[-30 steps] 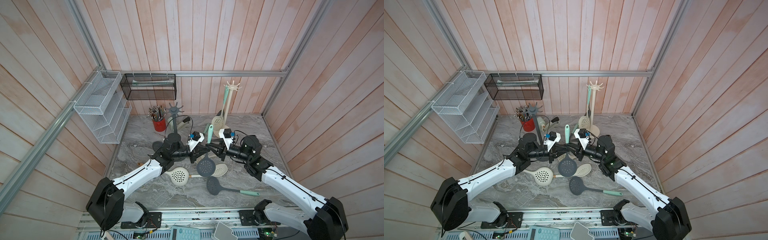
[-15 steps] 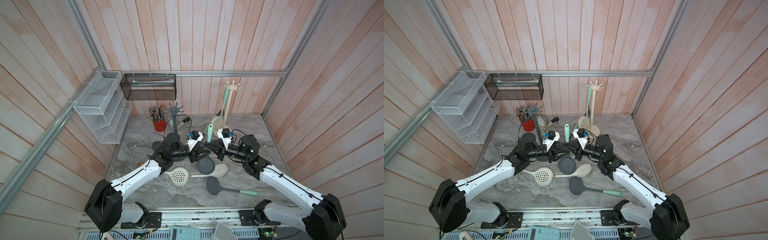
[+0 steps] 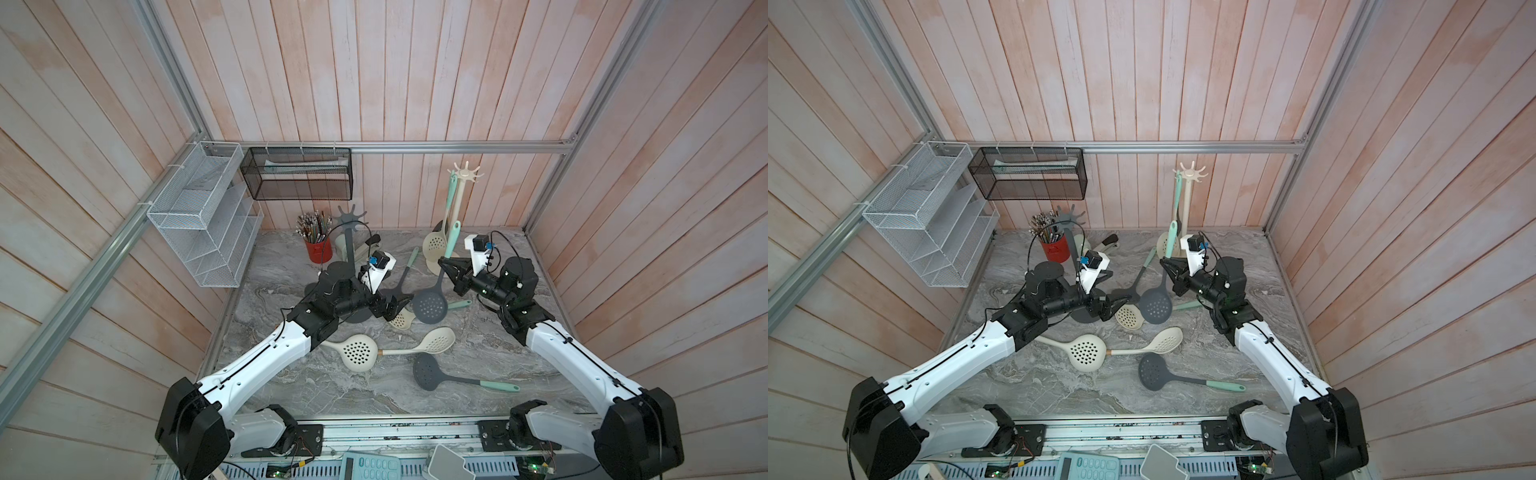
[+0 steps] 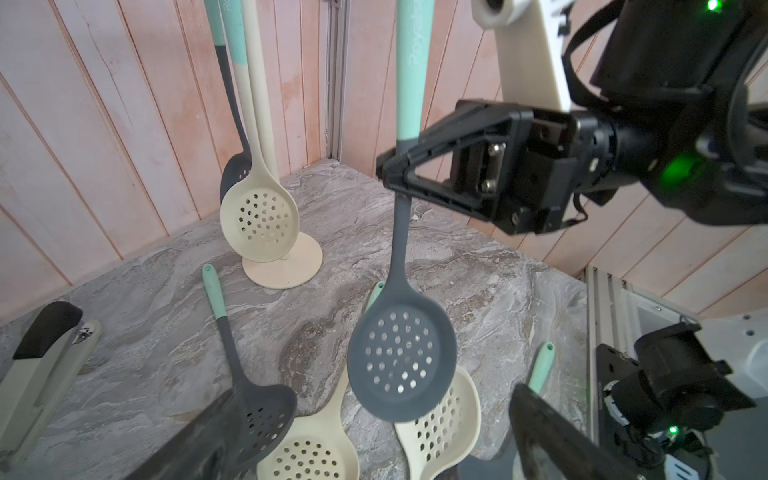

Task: Hang the skimmer on the kitchen utensil rack
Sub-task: Pick up the skimmer from the center of the board, then hang the skimmer on the rack.

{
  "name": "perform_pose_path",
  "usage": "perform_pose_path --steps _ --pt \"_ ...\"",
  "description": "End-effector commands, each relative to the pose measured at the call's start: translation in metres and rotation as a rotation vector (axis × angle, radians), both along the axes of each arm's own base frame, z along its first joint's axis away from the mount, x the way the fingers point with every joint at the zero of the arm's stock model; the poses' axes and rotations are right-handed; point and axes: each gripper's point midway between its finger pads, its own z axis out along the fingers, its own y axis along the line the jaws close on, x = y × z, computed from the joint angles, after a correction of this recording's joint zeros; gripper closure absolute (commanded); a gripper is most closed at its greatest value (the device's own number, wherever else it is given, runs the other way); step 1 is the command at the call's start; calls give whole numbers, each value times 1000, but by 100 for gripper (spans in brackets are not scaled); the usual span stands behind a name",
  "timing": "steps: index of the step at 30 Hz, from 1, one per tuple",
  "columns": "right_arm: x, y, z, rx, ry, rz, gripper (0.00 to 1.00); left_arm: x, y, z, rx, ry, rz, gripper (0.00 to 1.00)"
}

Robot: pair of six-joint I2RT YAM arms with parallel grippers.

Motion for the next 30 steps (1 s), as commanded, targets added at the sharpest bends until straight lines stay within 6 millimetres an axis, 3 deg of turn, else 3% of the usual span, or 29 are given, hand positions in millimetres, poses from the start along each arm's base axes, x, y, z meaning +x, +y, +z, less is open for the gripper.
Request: perform_pose_path --steps 1,11,21,30 --pt "15 -9 17 29 -8 11 100 1 4 -9 34 -11 11 0" --pt "65 -29 23 7 29 58 100 -10 4 -8 40 -58 -43 0" --pt "95 -34 33 -6 58 139 100 -18 -1 -11 37 -69 -108 0" --pt "114 -31 28 3 101 190 98 -17 0 -13 37 -71 -113 0"
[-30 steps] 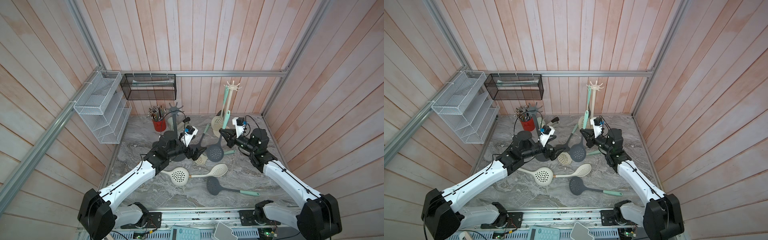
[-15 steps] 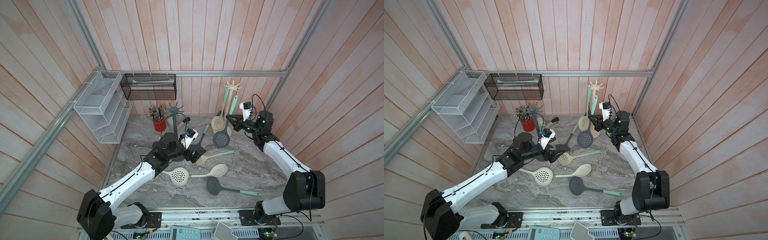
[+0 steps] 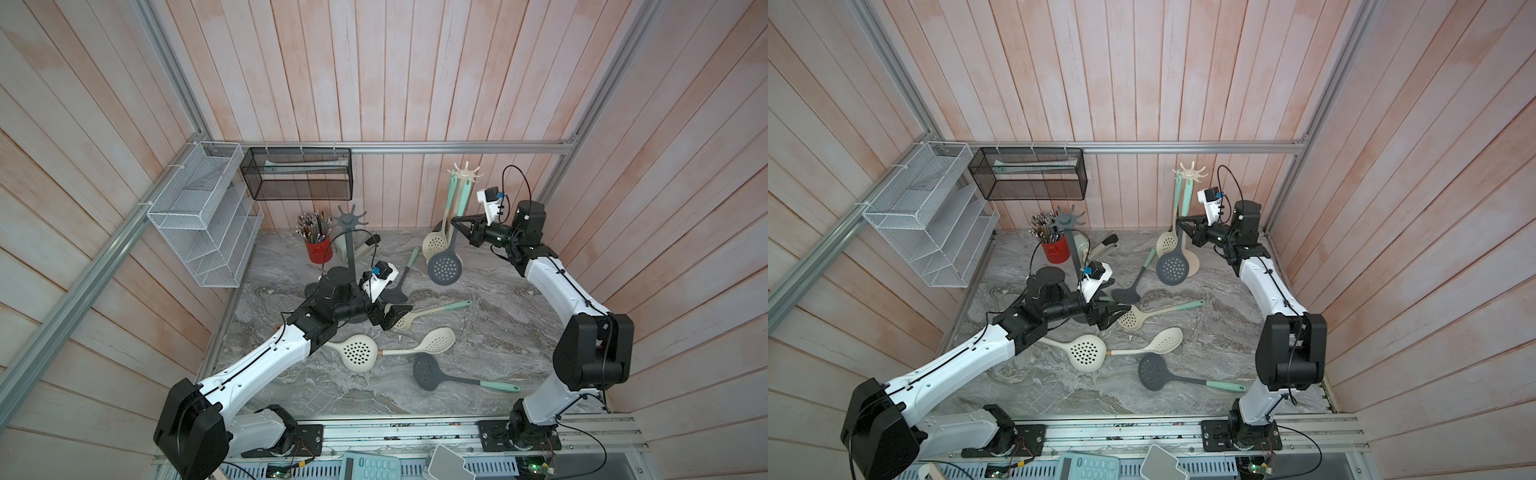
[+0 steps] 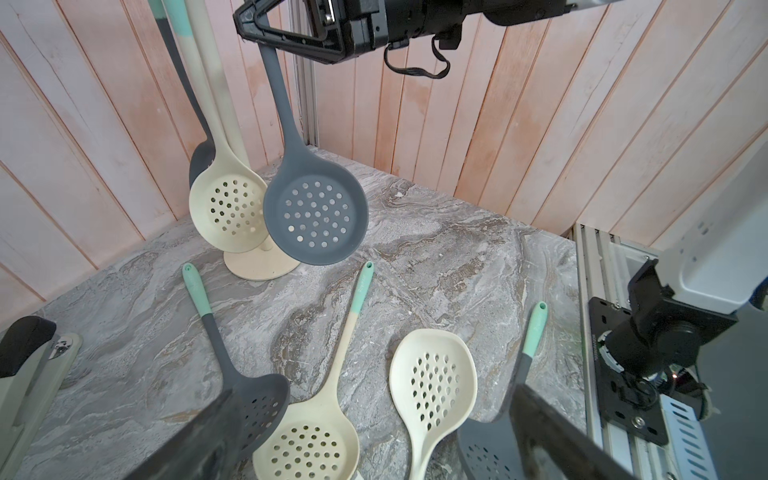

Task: Hang the skimmer on the kitchen utensil rack
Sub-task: Hang the skimmer on the rack.

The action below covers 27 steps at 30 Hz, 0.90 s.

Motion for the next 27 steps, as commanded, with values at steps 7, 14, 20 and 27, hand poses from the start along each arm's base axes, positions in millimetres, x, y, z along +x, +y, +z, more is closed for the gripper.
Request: perform_pose_path --steps 7,14,20,27 --pt "9 4 -3 12 37 68 97 -1 3 3 -8 -28 -13 0" --pt "12 -2 -6 54 59 80 96 -1 3 3 -9 -28 -14 0" --pt "16 -2 -11 79 91 92 93 -1 4 5 -11 -32 -13 0" --pt "17 -1 -20 115 127 95 85 -2 5 6 -13 -36 -10 0"
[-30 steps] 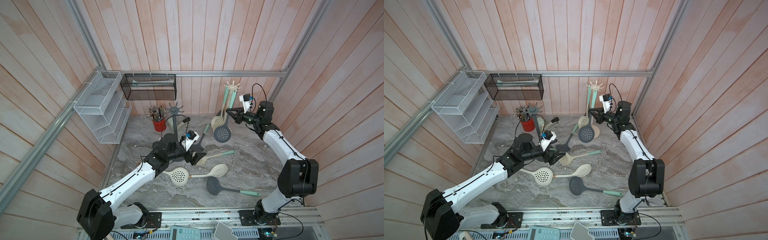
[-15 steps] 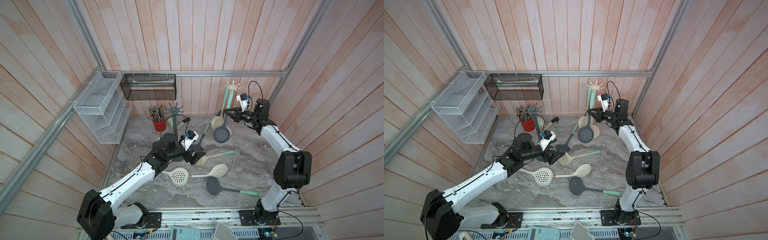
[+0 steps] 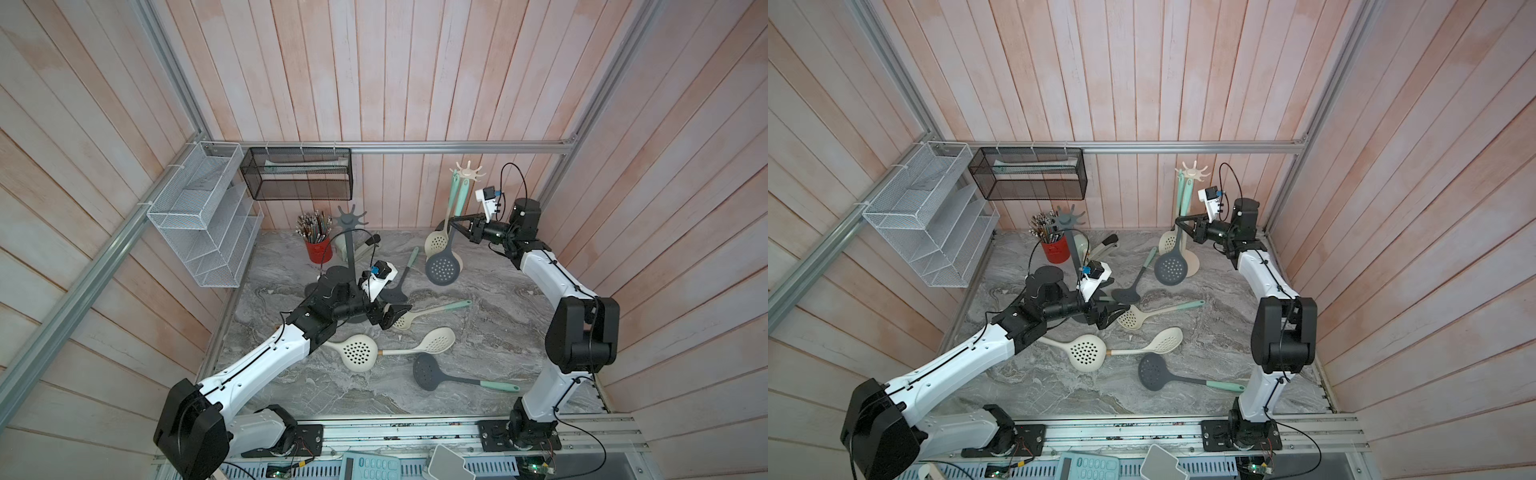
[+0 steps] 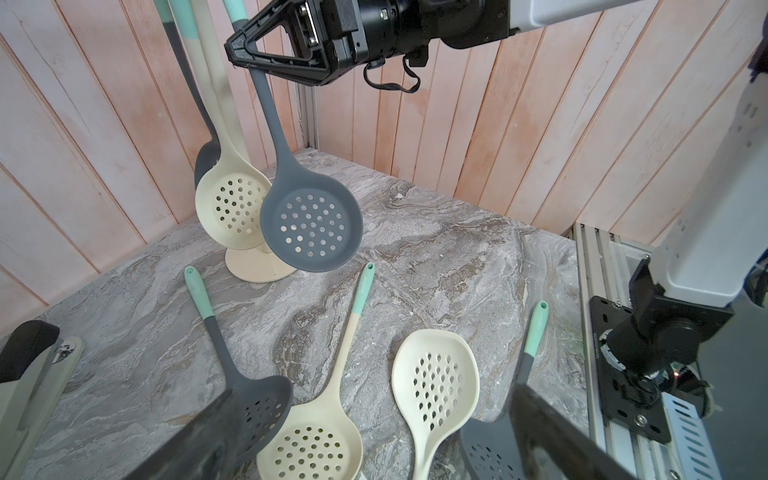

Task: Hang the skimmer on the kitchen utensil rack
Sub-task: Hang the skimmer on the rack.

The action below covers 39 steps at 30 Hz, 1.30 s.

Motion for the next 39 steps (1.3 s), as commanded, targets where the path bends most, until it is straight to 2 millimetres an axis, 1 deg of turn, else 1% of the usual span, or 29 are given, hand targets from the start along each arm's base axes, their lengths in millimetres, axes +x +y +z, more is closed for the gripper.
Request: perform_pose_path --steps 1,4,10,14,17,18,21,27,30,34,39 --pt "4 -2 -7 28 30 3 83 -3 3 6 -12 -29 -5 0" --pt "11 -4 -10 36 50 -24 79 -3 4 7 -13 -29 1 0" --pt "18 -7 -5 55 54 -63 69 0 5 7 -10 -25 14 0" --pt "16 -11 2 54 26 -100 57 2 7 8 -8 -27 29 0" --pt "15 -16 7 54 8 -152 44 3 7 7 -5 -25 39 0" --pt "14 -18 11 56 -3 -173 41 4 8 7 -4 -23 44 0" --pt "8 -22 17 64 -23 -212 35 5 8 7 -5 -20 50 0" --pt "-7 -30 29 82 -54 -271 30 5 9 9 -13 -16 53 0" --pt "-8 -32 32 68 -67 -292 30 5 9 10 -18 -16 50 0" --pt "0 -34 42 70 -79 -306 29 3 8 11 -21 -18 44 0" --pt "20 -39 58 94 -77 -351 30 3 10 13 -20 -30 48 0"
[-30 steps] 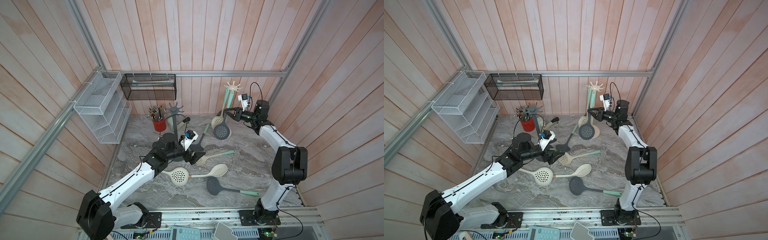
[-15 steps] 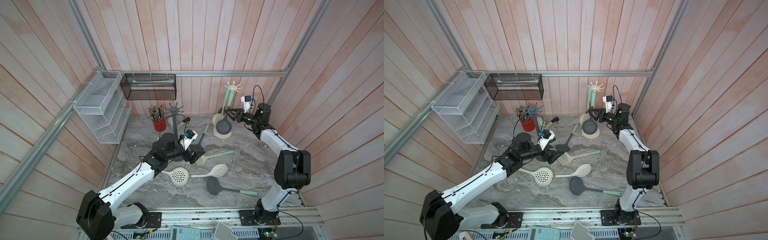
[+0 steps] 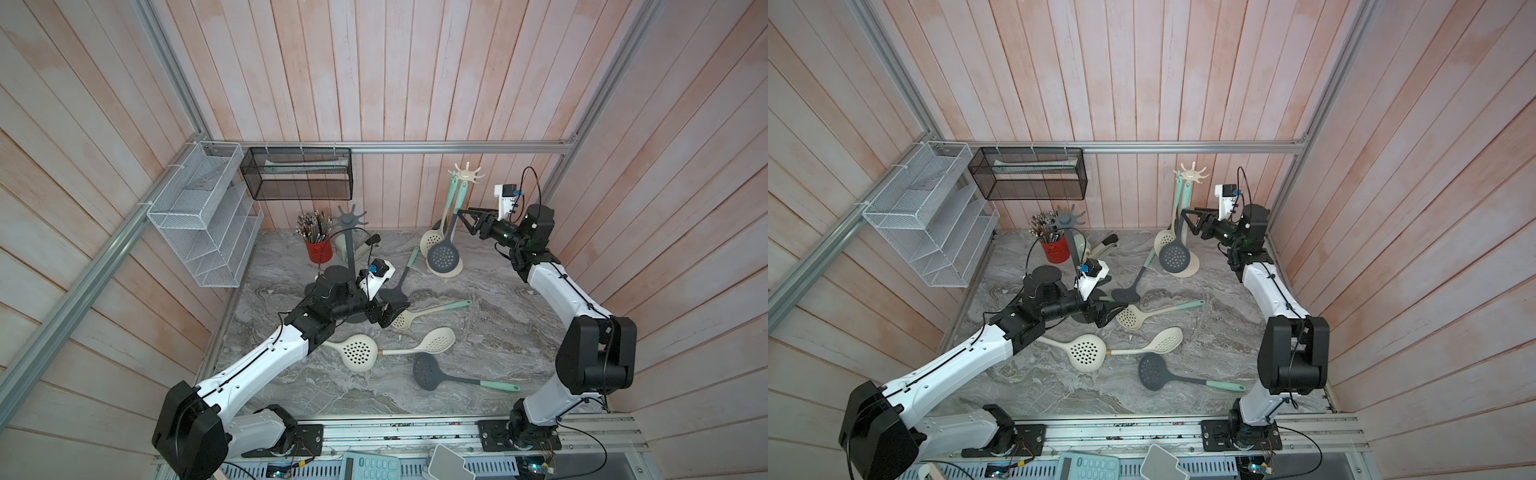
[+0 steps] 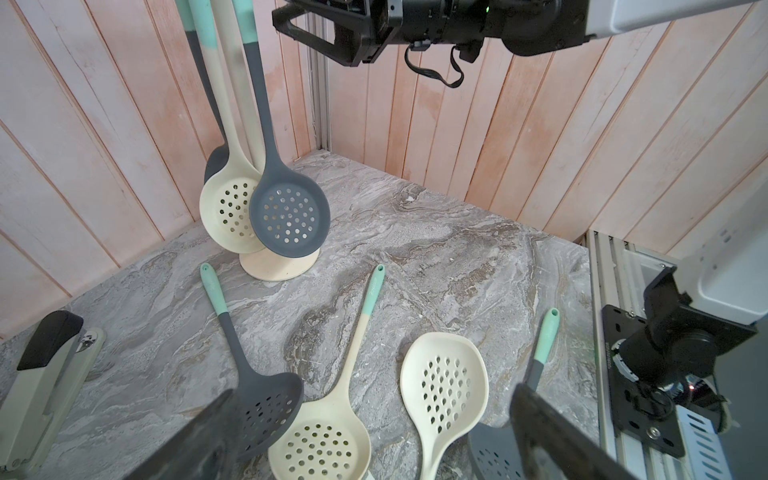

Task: Hang the skimmer on the kitchen utensil rack
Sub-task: Hang the skimmer on the rack.

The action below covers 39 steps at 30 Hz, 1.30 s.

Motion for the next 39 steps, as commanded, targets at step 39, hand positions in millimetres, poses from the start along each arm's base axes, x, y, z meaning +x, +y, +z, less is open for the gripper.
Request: perform_pose_path --steps 39 --pt "-20 -79 -63 140 316 -550 32 -3 9 14 -33 -15 35 0"
